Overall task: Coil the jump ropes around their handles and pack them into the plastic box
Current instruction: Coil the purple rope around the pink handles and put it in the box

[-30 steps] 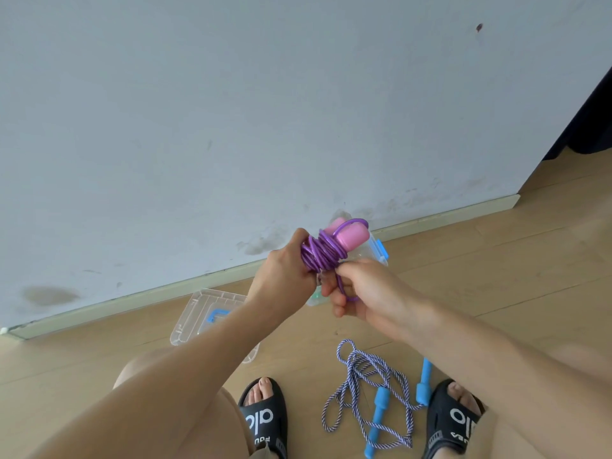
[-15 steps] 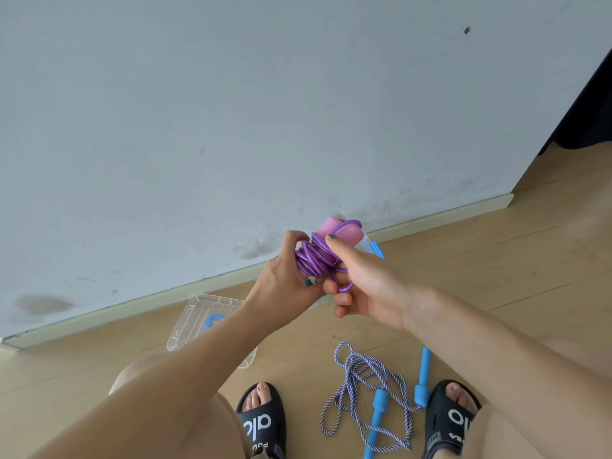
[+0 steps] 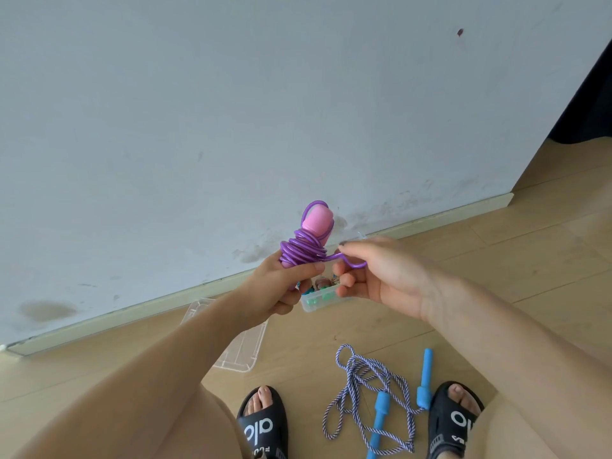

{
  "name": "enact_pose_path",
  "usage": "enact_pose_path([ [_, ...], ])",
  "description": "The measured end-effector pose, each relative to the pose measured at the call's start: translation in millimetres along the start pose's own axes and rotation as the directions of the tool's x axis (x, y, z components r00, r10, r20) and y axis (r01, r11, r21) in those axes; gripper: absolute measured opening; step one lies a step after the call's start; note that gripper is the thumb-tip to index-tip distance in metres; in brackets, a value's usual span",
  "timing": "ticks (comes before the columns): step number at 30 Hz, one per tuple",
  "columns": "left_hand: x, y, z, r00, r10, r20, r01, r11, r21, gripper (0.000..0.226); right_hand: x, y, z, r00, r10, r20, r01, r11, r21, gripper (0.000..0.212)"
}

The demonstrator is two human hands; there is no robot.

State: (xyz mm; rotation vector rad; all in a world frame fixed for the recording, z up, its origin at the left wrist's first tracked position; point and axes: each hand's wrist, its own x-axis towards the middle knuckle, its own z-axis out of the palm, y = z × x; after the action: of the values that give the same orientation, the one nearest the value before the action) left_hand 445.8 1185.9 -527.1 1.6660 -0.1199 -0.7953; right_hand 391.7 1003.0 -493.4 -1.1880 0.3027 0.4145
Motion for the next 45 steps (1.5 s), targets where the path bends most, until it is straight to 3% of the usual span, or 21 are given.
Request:
enact_pose_path([
  [5,1.3,0.2,-2.6,0.999,-0.04,-0.015,0.039,0.997,-0.072,0.028,-5.8,1.4,1.6,0.981,-0.184,-0.065,0.157,0.943,-0.294,0.015],
  [10,2.0,0.7,-1.9,0.999,-0.048,0.009,0.048,0.997,-0.06,0.031,-4.2,-4.7,1.3,0.954,-0.273,-0.122,0.232,0.934,-0.271,0.02],
  [14,2.0,0.9,-0.7,0.999,-0.013,0.029,0.013,1.0,-0.002,0.034,-4.5,-3.3,2.5,0.948,-0.316,-0.032,0.287,0.895,-0.343,0.03],
  [17,0.5,0.9,-0.1,1.0,0.007,0.015,-0.009,0.995,0.1,0.023,-4.0,4.9,5.6,0.889,-0.451,0.077,0.413,0.721,-0.557,0.021],
  [20,-0.9,-1.7,3.8,1.0,-0.006,0.008,0.004,0.982,0.187,0.02,1.1,16.8,7.1,0.791,-0.582,0.19,0.465,0.369,-0.805,0.024],
  [22,-1.3,-3.1,6.2,1.0,-0.014,0.008,0.012,0.976,0.218,0.025,4.2,19.3,6.5,0.728,-0.652,0.214,0.448,0.216,-0.867,0.033],
  [23,-1.7,-3.0,6.3,1.0,-0.02,0.017,0.016,0.979,0.203,0.025,5.7,18.1,5.3,0.699,-0.688,0.196,0.447,0.207,-0.87,0.034],
  [25,-2.3,-0.9,4.6,0.996,-0.052,0.075,0.043,0.992,0.115,0.024,7.9,13.3,2.0,0.669,-0.737,0.092,0.474,0.329,-0.817,0.032],
  [28,-3.3,1.5,-1.5,0.987,-0.076,0.144,0.072,0.997,0.031,0.026,8.9,9.4,0.4,0.707,-0.706,-0.036,0.483,0.52,-0.705,0.031],
  [32,-5.9,0.9,-6.2,0.968,-0.075,0.239,0.087,0.995,-0.041,0.037,11.4,6.1,-0.9,0.706,-0.698,-0.123,0.491,0.606,-0.626,0.03],
  [35,-6.9,-0.3,-8.6,0.951,-0.061,0.302,0.106,0.985,-0.133,0.03,14.5,4.2,-4.8,0.727,-0.662,-0.181,0.483,0.681,-0.55,0.035],
  [37,-6.1,-0.7,-7.8,0.946,-0.059,0.318,0.116,0.98,-0.163,0.027,13.8,6.0,-5.6,0.725,-0.669,-0.163,0.493,0.67,-0.556,0.029],
  [42,-6.0,1.7,-7.7,0.947,-0.068,0.313,0.137,0.969,-0.205,0.034,4.3,8.4,-3.8,0.607,-0.791,-0.07,0.499,0.449,-0.742,0.02],
  [45,-6.7,3.3,-6.6,0.941,-0.07,0.331,0.144,0.968,-0.204,0.034,2.0,12.7,-5.1,0.592,-0.806,-0.024,0.491,0.384,-0.782,0.013],
])
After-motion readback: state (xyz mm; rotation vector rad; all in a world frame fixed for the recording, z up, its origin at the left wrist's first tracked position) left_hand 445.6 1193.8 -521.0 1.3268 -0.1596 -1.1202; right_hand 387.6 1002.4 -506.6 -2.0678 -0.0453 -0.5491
